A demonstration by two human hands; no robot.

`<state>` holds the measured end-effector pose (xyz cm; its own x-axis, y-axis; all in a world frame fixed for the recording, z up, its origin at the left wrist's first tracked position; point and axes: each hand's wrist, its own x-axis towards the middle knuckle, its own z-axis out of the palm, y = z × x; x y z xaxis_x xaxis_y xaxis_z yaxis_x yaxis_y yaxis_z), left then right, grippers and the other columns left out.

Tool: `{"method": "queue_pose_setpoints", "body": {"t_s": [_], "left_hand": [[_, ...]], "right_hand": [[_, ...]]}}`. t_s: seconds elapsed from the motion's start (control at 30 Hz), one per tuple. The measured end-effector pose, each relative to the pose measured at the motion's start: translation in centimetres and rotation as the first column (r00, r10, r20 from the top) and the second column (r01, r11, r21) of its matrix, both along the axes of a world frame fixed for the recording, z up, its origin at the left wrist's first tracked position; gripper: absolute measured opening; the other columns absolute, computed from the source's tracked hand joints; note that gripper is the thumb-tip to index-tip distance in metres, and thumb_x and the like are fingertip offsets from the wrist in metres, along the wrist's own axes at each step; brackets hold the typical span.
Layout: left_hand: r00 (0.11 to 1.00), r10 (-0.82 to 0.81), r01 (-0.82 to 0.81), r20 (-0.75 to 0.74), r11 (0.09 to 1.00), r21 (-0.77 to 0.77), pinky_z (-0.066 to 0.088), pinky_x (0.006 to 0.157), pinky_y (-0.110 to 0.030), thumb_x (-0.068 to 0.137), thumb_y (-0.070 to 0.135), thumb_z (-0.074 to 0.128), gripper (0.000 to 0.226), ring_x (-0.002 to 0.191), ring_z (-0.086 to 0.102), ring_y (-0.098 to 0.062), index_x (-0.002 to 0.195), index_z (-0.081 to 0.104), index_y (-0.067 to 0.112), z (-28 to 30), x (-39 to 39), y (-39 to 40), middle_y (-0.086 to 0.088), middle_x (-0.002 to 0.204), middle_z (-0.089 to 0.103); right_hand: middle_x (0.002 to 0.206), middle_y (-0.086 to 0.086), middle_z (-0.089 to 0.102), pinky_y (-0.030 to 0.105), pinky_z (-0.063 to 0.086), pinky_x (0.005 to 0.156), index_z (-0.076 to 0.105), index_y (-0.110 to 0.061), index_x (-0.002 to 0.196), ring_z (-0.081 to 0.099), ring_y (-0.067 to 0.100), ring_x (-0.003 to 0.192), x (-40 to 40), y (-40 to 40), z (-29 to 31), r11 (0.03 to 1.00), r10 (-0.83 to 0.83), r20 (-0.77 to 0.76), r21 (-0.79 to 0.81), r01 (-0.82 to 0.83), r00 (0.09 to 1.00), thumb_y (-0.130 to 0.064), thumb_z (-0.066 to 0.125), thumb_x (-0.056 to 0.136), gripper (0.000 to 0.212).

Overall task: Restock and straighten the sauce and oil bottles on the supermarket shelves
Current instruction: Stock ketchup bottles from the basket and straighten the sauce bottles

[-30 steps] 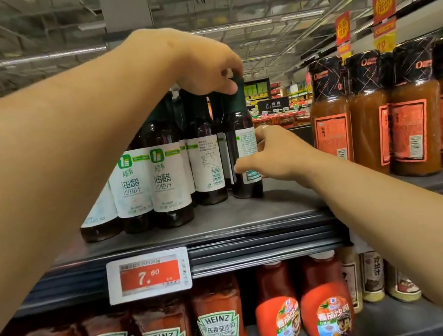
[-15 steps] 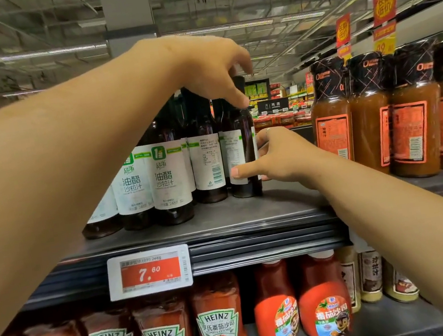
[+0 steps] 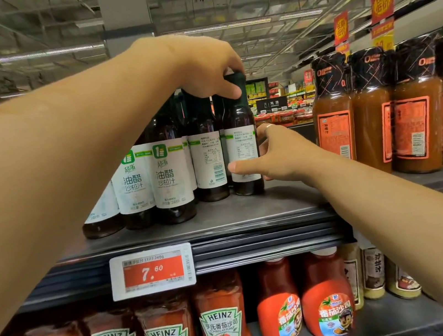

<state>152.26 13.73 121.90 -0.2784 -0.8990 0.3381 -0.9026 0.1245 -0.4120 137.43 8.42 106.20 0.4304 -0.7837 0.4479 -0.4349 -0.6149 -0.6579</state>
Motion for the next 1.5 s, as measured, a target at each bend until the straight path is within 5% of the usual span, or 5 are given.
{"method": "queue_pose_setpoints", "body": {"t_s": [0.4,0.6,0.83,1.13,1.5], "left_hand": [[0.992,0.112,-0.101,0.056,0.981,-0.164,0.05,0.072,-0.042,0.089,0.08,0.037,0.073,0.081,0.058,-0.029,0.088,0.063,0.011,-0.7,0.1,-1.5,-0.004,0.075,0.054],[0.995,0.068,-0.072,-0.069,0.995,-0.068,0.045,0.077,-0.036,0.085,0.068,0.064,0.064,0.094,0.059,-0.022,0.127,0.064,0.021,0.0,0.4,-0.6,0.0,0.115,0.068],[0.98,0.178,-0.173,-0.086,0.983,0.061,0.056,0.09,-0.048,0.08,0.06,0.074,0.052,0.095,0.068,-0.021,0.119,0.067,0.026,0.8,0.7,0.4,0.005,0.107,0.071],[0.965,0.202,-0.181,-0.168,0.974,0.136,0.048,0.068,-0.03,0.088,0.017,0.072,0.048,0.095,0.061,-0.017,0.134,0.061,0.027,1.8,1.5,1.3,0.001,0.119,0.063],[0.976,0.169,-0.152,-0.137,0.98,0.127,0.048,0.1,-0.045,0.097,0.043,0.064,0.043,0.111,0.059,-0.022,0.136,0.06,0.027,1.9,2.0,1.7,0.006,0.121,0.064]], "right_hand": [[0.1,-0.001,0.074,0.047,0.059,0.09,0.056,-0.021,0.121,0.072,0.018,0.095,0.2,0.3,0.2,0.996,0.033,0.046,0.083,-0.037,0.998,-0.026,0.088,0.07,0.061],[0.085,-0.017,0.066,0.016,0.045,0.06,0.053,-0.038,0.099,0.064,-0.004,0.074,0.2,0.3,-0.1,1.0,0.0,-0.01,-0.012,0.0,1.0,-0.053,0.093,0.061,0.057],[0.101,-0.004,0.075,0.036,0.056,0.081,0.059,-0.02,0.116,0.072,0.015,0.095,0.2,-0.7,0.2,0.994,0.013,0.023,0.11,-0.016,1.0,-0.026,0.093,0.07,0.058],[0.105,-0.008,0.073,0.046,0.053,0.1,0.059,-0.035,0.101,0.067,0.012,0.1,0.1,-0.1,0.4,0.995,0.032,-0.021,0.096,-0.029,0.999,-0.014,0.082,0.082,0.037],[0.101,-0.014,0.069,0.029,0.055,0.086,0.052,-0.026,0.12,0.067,0.003,0.094,-0.1,0.6,0.2,1.0,-0.015,0.048,0.004,0.015,0.999,-0.029,0.087,0.077,0.056]]}}
